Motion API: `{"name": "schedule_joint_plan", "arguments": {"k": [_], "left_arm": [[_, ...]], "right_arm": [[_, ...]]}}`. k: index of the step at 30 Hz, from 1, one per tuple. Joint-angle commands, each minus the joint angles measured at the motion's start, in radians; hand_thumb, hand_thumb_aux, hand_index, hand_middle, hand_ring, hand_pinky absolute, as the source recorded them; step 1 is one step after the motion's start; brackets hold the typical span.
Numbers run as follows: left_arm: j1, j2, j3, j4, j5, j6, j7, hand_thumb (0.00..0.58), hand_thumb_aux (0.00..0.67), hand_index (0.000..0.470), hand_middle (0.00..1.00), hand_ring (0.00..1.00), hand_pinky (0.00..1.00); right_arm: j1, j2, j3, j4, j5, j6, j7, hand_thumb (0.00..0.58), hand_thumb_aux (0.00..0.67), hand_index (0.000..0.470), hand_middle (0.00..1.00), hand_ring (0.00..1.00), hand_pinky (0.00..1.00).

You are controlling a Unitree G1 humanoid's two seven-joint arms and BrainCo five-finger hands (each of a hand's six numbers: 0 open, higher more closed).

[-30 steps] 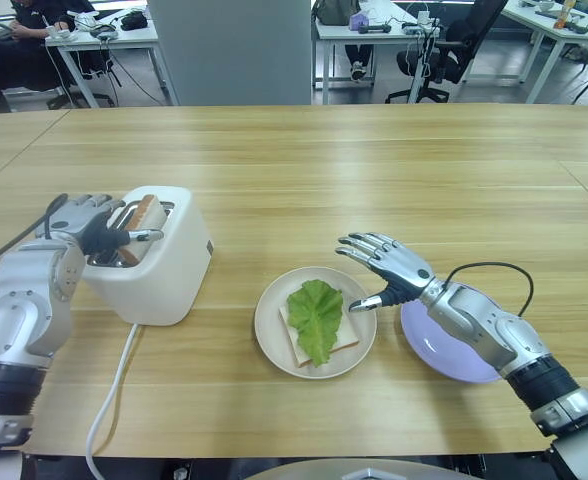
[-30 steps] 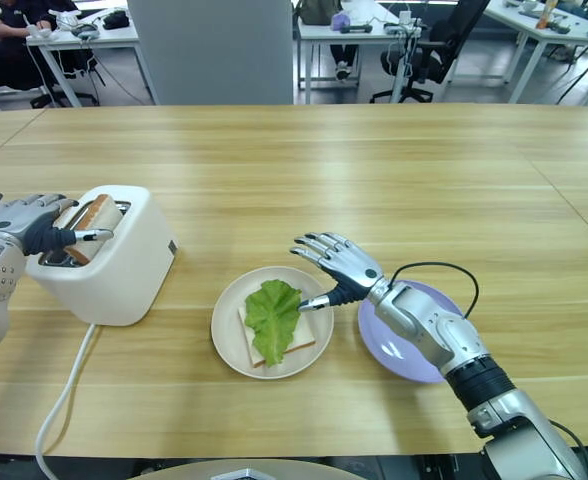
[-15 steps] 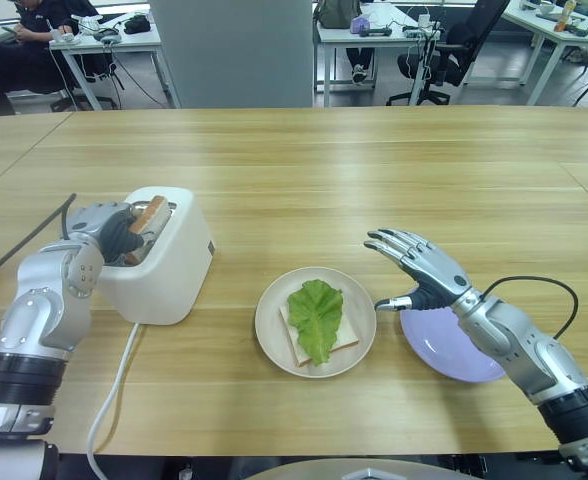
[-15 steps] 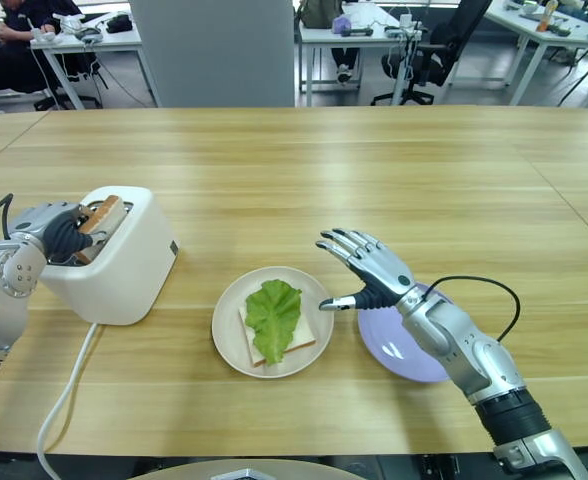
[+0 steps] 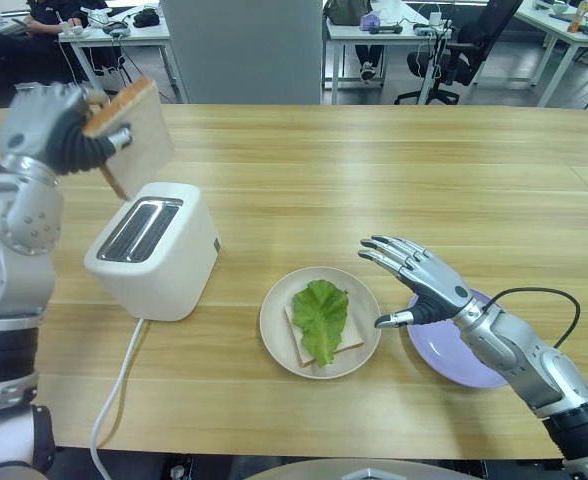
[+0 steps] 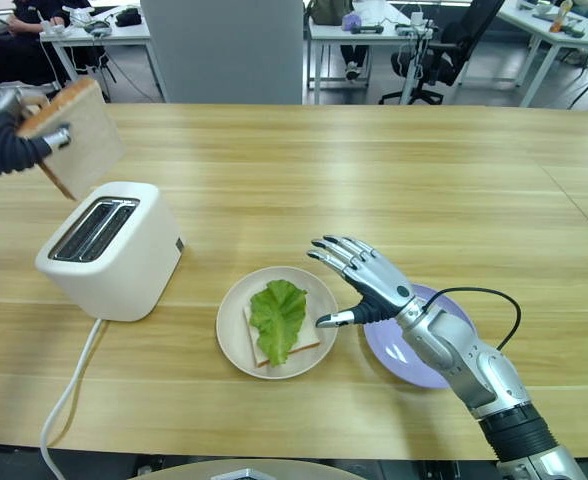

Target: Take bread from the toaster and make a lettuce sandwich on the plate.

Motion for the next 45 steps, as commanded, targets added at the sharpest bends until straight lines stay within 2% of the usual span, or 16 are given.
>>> {"name": "schedule_joint_plan", "arguments": {"k": [1, 8, 14, 21, 26, 34, 40, 44, 45], "left_arm": [[0.016, -0.073, -0.070, -0.045, -0.180, 0.047, -0.175, 0.580, 0.670, 0.460, 1.00, 1.00, 1.00], [0.082, -0.214, -0.212, -0.081, -0.524, 0.234, -0.508, 0.580, 0.670, 0.460, 1.00, 1.00, 1.00], [0.069, -0.298, -0.336, 0.016, -0.548, 0.304, -0.572, 0.580, 0.670, 0.460, 1.00, 1.00, 1.00], [0.129, -0.355, -0.488, 0.038, -0.387, 0.231, -0.482, 0.580, 0.670, 0.460, 1.00, 1.00, 1.00], [0.164, -0.392, -0.527, 0.083, -0.325, 0.184, -0.418, 0.580, 0.670, 0.460, 1.00, 1.00, 1.00], [0.166, -0.409, -0.557, 0.166, -0.225, 0.099, -0.340, 0.580, 0.670, 0.460, 1.00, 1.00, 1.00], [0.161, -0.413, -0.589, 0.253, -0.148, 0.000, -0.289, 0.580, 0.670, 0.460, 1.00, 1.00, 1.00], [0.157, -0.399, -0.630, 0.296, -0.043, -0.114, -0.219, 0.580, 0.670, 0.460, 1.00, 1.00, 1.00], [0.146, -0.388, -0.645, 0.309, 0.004, -0.155, -0.184, 0.540, 0.494, 0.339, 0.49, 0.49, 0.49]], "right_arm": [[0.014, -0.023, -0.009, -0.049, -0.093, -0.076, -0.073, 0.000, 0.000, 0.000, 0.00, 0.00, 0.00], [0.044, -0.025, -0.017, -0.145, -0.153, -0.169, -0.128, 0.000, 0.000, 0.000, 0.00, 0.00, 0.00], [0.054, -0.009, 0.002, -0.198, -0.159, -0.192, -0.087, 0.000, 0.000, 0.000, 0.00, 0.00, 0.00], [0.058, 0.013, 0.088, -0.115, -0.158, -0.192, 0.000, 0.000, 0.000, 0.000, 0.00, 0.00, 0.00], [0.059, 0.017, 0.181, -0.005, -0.152, -0.178, 0.108, 0.000, 0.000, 0.000, 0.00, 0.00, 0.00], [0.031, 0.055, 0.248, 0.116, -0.150, -0.127, 0.191, 0.000, 0.000, 0.000, 0.00, 0.00, 0.00], [-0.014, 0.094, 0.290, 0.218, -0.144, -0.092, 0.224, 0.000, 0.000, 0.000, 0.00, 0.00, 0.00], [-0.037, 0.125, 0.315, 0.266, -0.124, -0.058, 0.275, 0.000, 0.000, 0.000, 0.00, 0.00, 0.00], [-0.041, 0.132, 0.320, 0.276, -0.117, -0.051, 0.286, 0.000, 0.000, 0.000, 0.00, 0.00, 0.00]]}}
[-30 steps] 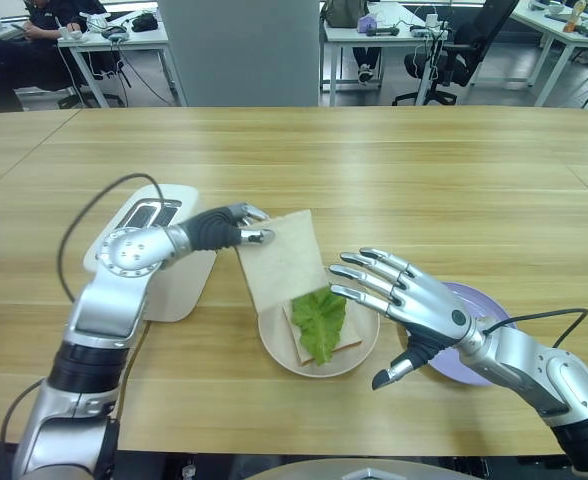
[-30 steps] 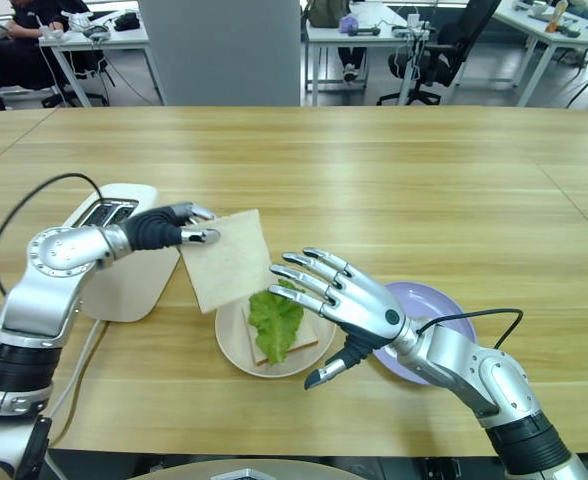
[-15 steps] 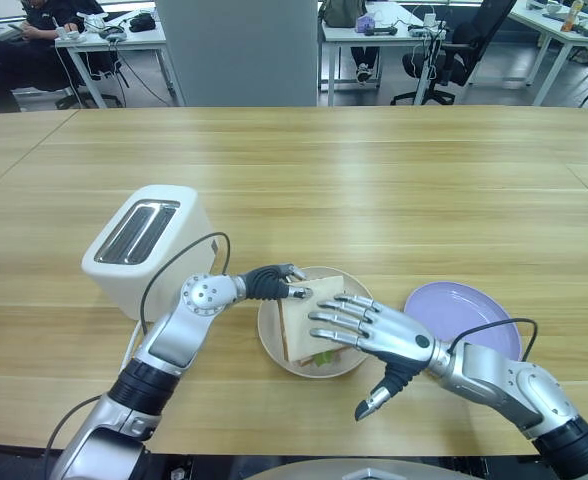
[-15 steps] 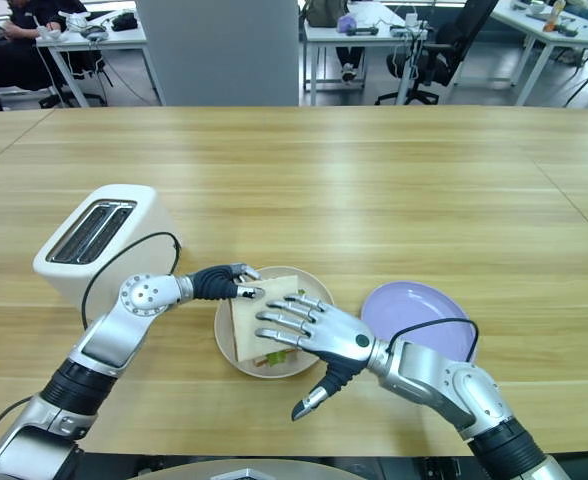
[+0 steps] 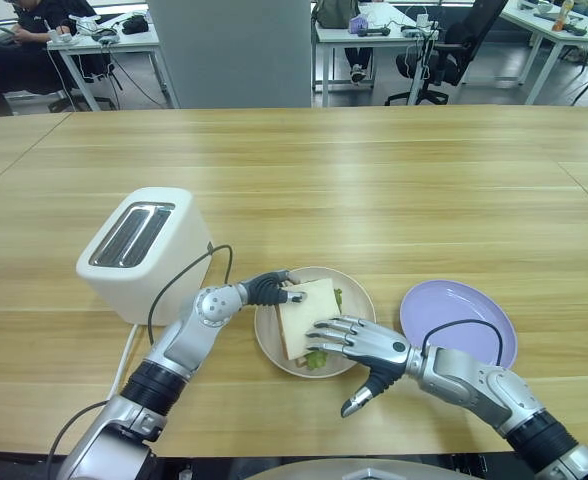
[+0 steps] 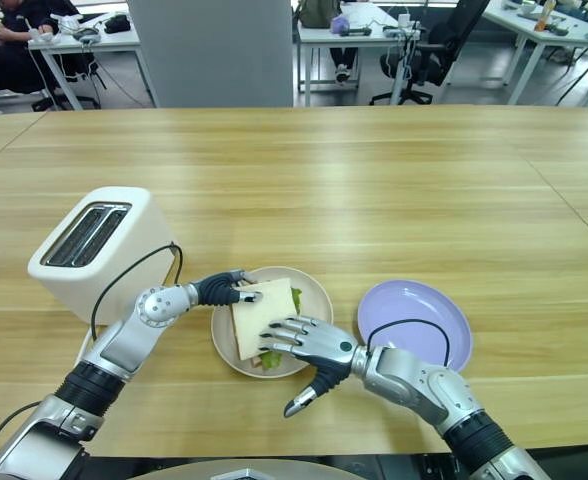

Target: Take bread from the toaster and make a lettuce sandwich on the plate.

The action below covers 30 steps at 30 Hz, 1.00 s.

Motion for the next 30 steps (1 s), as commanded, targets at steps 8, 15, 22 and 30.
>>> {"name": "schedule_joint_plan", "arguments": {"k": [8, 15, 22, 30], "left_arm": [[-0.139, 0.137, -0.108, 0.042, 0.542, -0.282, 0.487, 0.000, 0.000, 0.000, 0.00, 0.00, 0.00], [-0.082, 0.154, 0.034, -0.117, 0.507, -0.282, 0.591, 0.000, 0.000, 0.000, 0.00, 0.00, 0.00], [0.021, 0.164, 0.209, -0.236, 0.342, -0.286, 0.549, 0.000, 0.000, 0.000, 0.00, 0.00, 0.00], [0.232, 0.235, 0.279, -0.411, -0.054, -0.337, 0.240, 0.580, 0.670, 0.460, 1.00, 1.00, 1.00]], "right_arm": [[-0.011, 0.053, 0.020, 0.098, 0.107, 0.125, 0.121, 0.000, 0.000, 0.000, 0.00, 0.00, 0.00], [-0.013, 0.059, 0.008, 0.092, 0.153, 0.146, 0.107, 0.000, 0.000, 0.000, 0.00, 0.00, 0.00], [0.014, 0.036, -0.059, 0.014, 0.252, 0.162, 0.113, 0.000, 0.000, 0.000, 0.00, 0.00, 0.00], [0.120, -0.014, -0.160, -0.182, 0.521, 0.188, 0.225, 0.580, 0.670, 0.460, 1.00, 1.00, 1.00]]}}
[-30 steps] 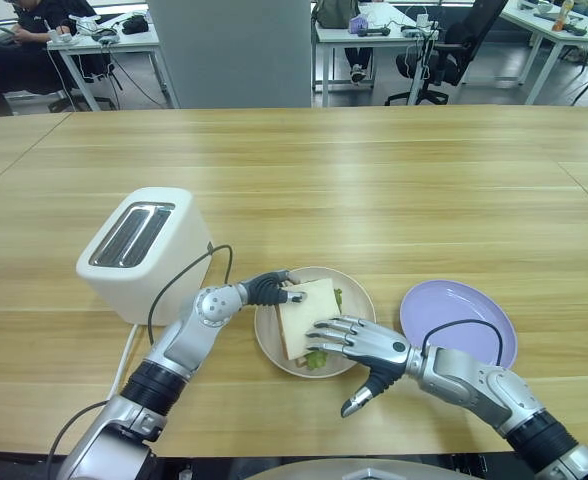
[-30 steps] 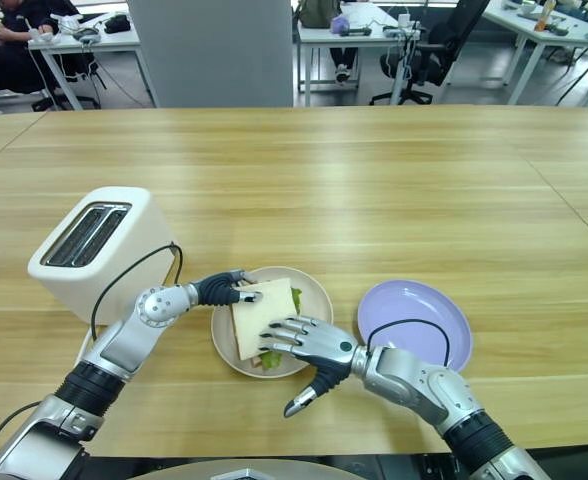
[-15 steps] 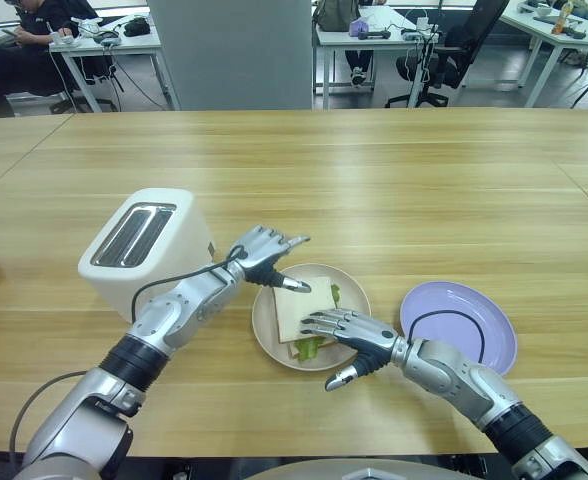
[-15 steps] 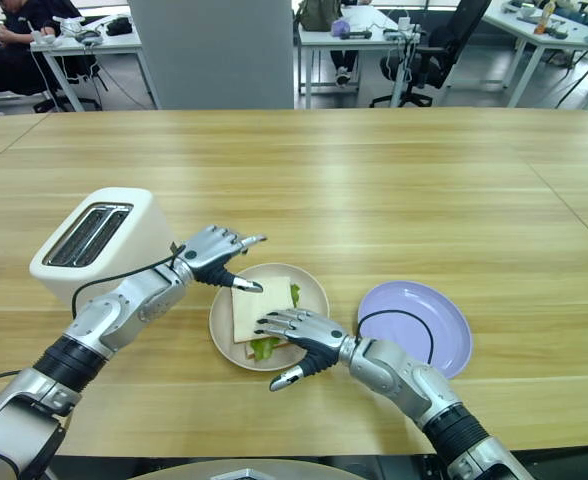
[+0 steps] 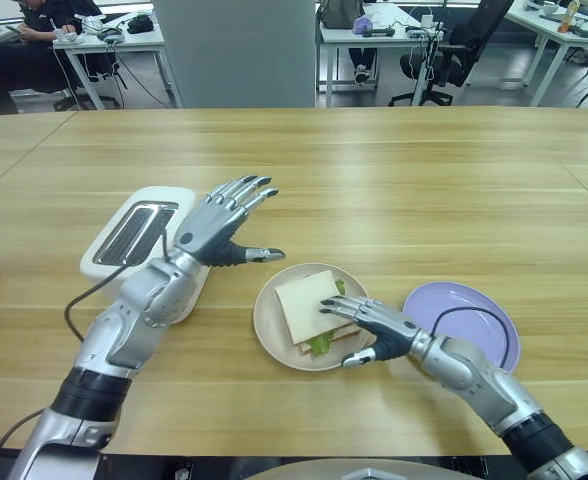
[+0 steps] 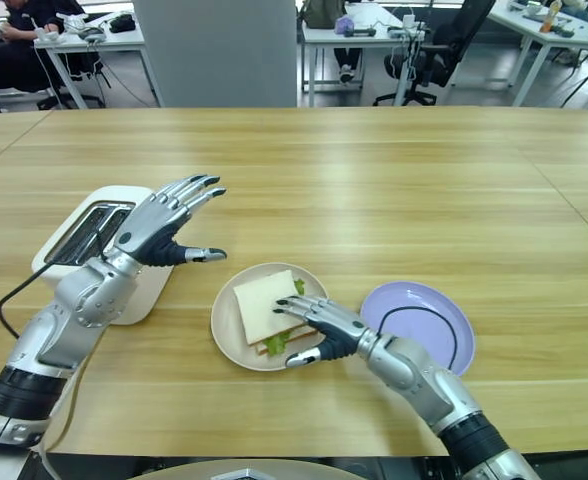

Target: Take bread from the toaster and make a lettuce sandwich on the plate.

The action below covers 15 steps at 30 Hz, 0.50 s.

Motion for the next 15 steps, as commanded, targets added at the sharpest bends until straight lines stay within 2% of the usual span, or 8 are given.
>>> {"name": "schedule_joint_plan", "arguments": {"k": [1, 6, 8, 11, 15], "left_arm": [[0.114, 0.061, -0.005, -0.098, -0.198, -0.034, -0.199, 0.580, 0.670, 0.460, 1.00, 1.00, 1.00], [0.270, 0.151, -0.069, -0.175, -0.397, -0.008, -0.460, 0.580, 0.670, 0.460, 1.00, 1.00, 1.00], [0.354, 0.202, -0.128, -0.203, -0.426, 0.047, -0.572, 0.580, 0.670, 0.460, 1.00, 1.00, 1.00], [0.433, 0.245, -0.202, -0.200, -0.361, 0.105, -0.658, 0.580, 0.670, 0.460, 1.00, 1.00, 1.00], [0.442, 0.237, -0.253, -0.164, -0.246, 0.160, -0.675, 0.580, 0.670, 0.460, 1.00, 1.00, 1.00]], "right_arm": [[0.067, -0.036, -0.014, -0.113, 0.175, 0.012, 0.115, 0.580, 0.670, 0.460, 1.00, 1.00, 1.00], [0.165, -0.103, 0.046, -0.212, 0.332, 0.065, 0.303, 0.580, 0.670, 0.460, 1.00, 1.00, 1.00], [0.194, -0.128, 0.080, -0.231, 0.362, 0.089, 0.374, 0.580, 0.670, 0.460, 1.00, 1.00, 1.00], [0.213, -0.144, 0.120, -0.236, 0.366, 0.111, 0.443, 0.580, 0.670, 0.460, 1.00, 1.00, 1.00], [0.209, -0.135, 0.137, -0.220, 0.338, 0.124, 0.469, 0.580, 0.670, 0.460, 1.00, 1.00, 1.00]]}}
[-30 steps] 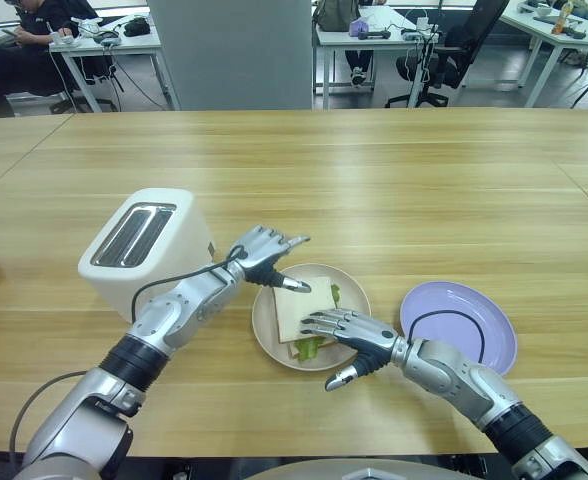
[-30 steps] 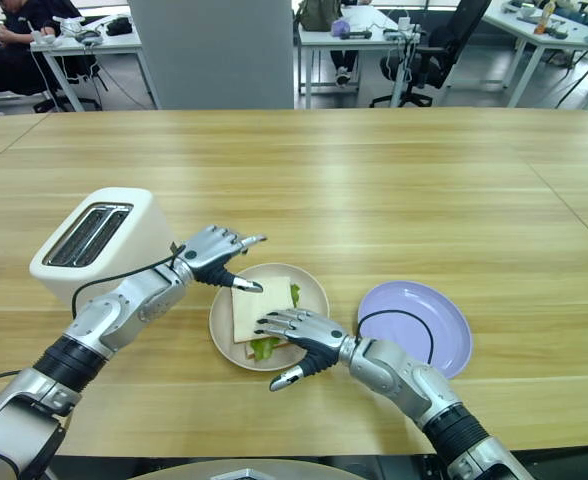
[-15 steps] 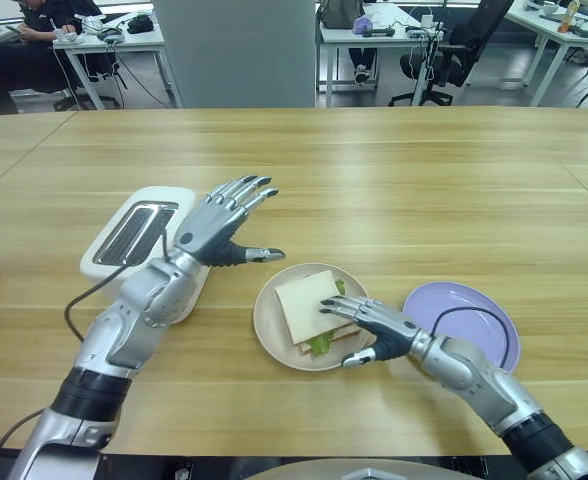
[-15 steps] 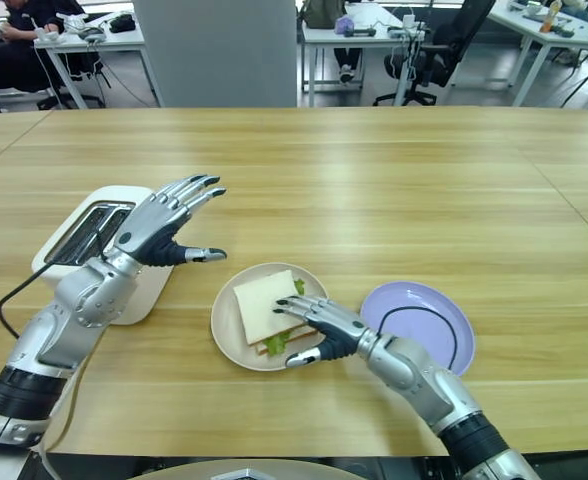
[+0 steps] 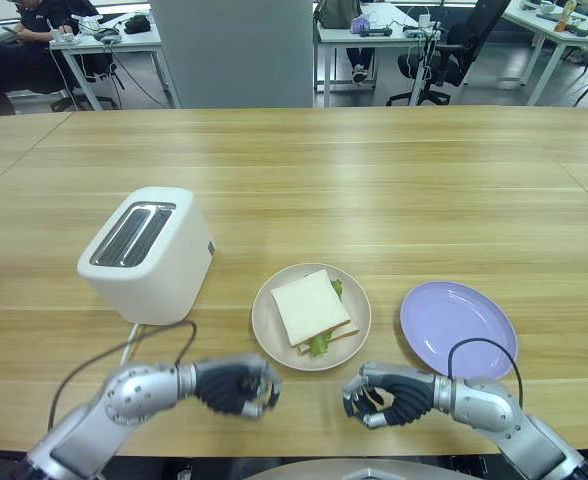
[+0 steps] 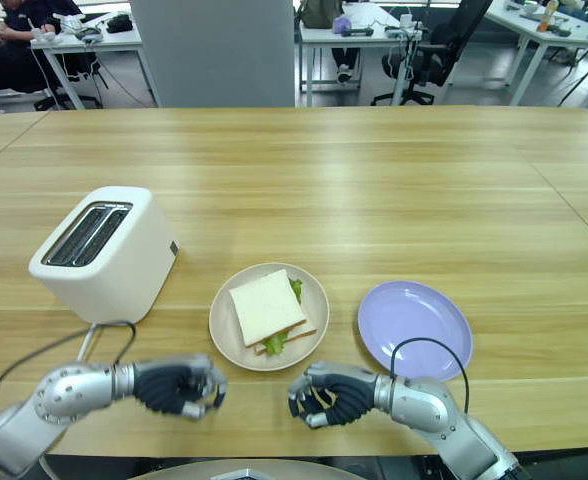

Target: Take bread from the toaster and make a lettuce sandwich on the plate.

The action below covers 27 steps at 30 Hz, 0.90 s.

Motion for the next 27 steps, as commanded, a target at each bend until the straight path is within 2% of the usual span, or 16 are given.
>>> {"name": "schedule_joint_plan", "arguments": {"k": [1, 5, 13, 18, 22, 23, 27], "left_arm": [[-0.015, -0.004, -0.045, 0.046, 0.130, 0.064, -0.020, 0.580, 0.670, 0.460, 1.00, 1.00, 1.00], [-0.062, -0.035, -0.090, 0.095, 0.250, 0.109, -0.024, 0.580, 0.670, 0.460, 1.00, 1.00, 1.00], [-0.307, -0.153, -0.186, 0.312, 0.471, 0.124, 0.007, 0.580, 0.670, 0.460, 1.00, 1.00, 1.00], [-0.561, -0.303, -0.232, 0.548, 0.644, 0.083, 0.224, 0.580, 0.670, 0.460, 1.00, 1.00, 1.00], [-0.744, -0.380, -0.237, 0.725, 0.791, 0.082, 0.526, 0.580, 0.670, 0.460, 1.00, 1.00, 1.00], [-0.760, -0.389, -0.229, 0.734, 0.797, 0.079, 0.568, 0.580, 0.670, 0.460, 1.00, 1.00, 1.00], [-0.746, -0.378, -0.185, 0.670, 0.793, 0.064, 0.667, 0.580, 0.670, 0.460, 1.00, 1.00, 1.00]], "right_arm": [[-0.011, 0.001, 0.018, 0.009, -0.032, 0.031, 0.038, 0.580, 0.670, 0.460, 1.00, 1.00, 1.00], [-0.081, 0.013, 0.065, 0.094, -0.128, 0.043, 0.071, 0.580, 0.670, 0.460, 1.00, 1.00, 1.00], [-0.340, 0.136, 0.146, 0.378, -0.412, 0.049, -0.036, 0.580, 0.670, 0.460, 1.00, 1.00, 1.00], [-0.578, 0.242, 0.162, 0.672, -0.589, 0.068, -0.300, 0.580, 0.670, 0.460, 1.00, 1.00, 1.00], [-0.796, 0.309, 0.197, 0.926, -0.777, 0.133, -0.724, 0.580, 0.670, 0.460, 1.00, 1.00, 1.00], [-0.818, 0.315, 0.193, 0.944, -0.785, 0.130, -0.780, 0.580, 0.670, 0.460, 1.00, 1.00, 1.00], [-0.820, 0.293, 0.142, 0.889, -0.732, 0.087, -0.817, 0.580, 0.670, 0.460, 1.00, 1.00, 1.00]]}}
